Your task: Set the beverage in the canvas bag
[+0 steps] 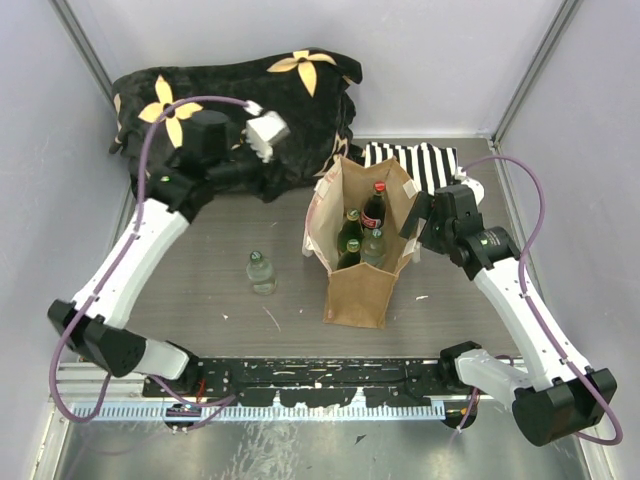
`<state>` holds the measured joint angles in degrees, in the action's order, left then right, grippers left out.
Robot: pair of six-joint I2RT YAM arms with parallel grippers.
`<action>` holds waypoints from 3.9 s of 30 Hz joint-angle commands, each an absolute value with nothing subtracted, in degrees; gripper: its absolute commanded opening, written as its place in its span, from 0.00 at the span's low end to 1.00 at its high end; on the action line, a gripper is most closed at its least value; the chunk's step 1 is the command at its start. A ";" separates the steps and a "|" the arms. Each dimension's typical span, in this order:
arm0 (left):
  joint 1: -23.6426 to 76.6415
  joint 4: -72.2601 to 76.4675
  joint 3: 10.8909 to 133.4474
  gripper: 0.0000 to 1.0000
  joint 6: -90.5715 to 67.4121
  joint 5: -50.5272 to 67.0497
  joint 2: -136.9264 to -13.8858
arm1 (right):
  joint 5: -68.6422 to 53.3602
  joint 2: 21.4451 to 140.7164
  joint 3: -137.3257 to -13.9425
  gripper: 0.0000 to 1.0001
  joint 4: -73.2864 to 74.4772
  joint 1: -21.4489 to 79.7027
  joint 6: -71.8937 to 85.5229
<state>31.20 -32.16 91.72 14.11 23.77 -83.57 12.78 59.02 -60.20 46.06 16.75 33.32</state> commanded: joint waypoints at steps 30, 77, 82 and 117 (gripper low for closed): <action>25.78 -56.91 71.55 0.60 28.90 25.23 -76.80 | 8.43 60.83 -59.84 1.00 38.70 16.69 32.88; 26.54 -59.74 97.28 0.00 27.65 21.80 -84.87 | 9.67 58.80 -60.48 1.00 41.64 16.67 32.58; 26.50 -54.25 107.55 0.00 24.66 21.78 -87.87 | 9.42 58.92 -60.64 1.00 41.42 16.62 32.27; 39.60 -27.10 118.40 0.00 0.29 43.96 -91.86 | 10.25 55.45 -57.50 1.00 42.11 16.62 34.73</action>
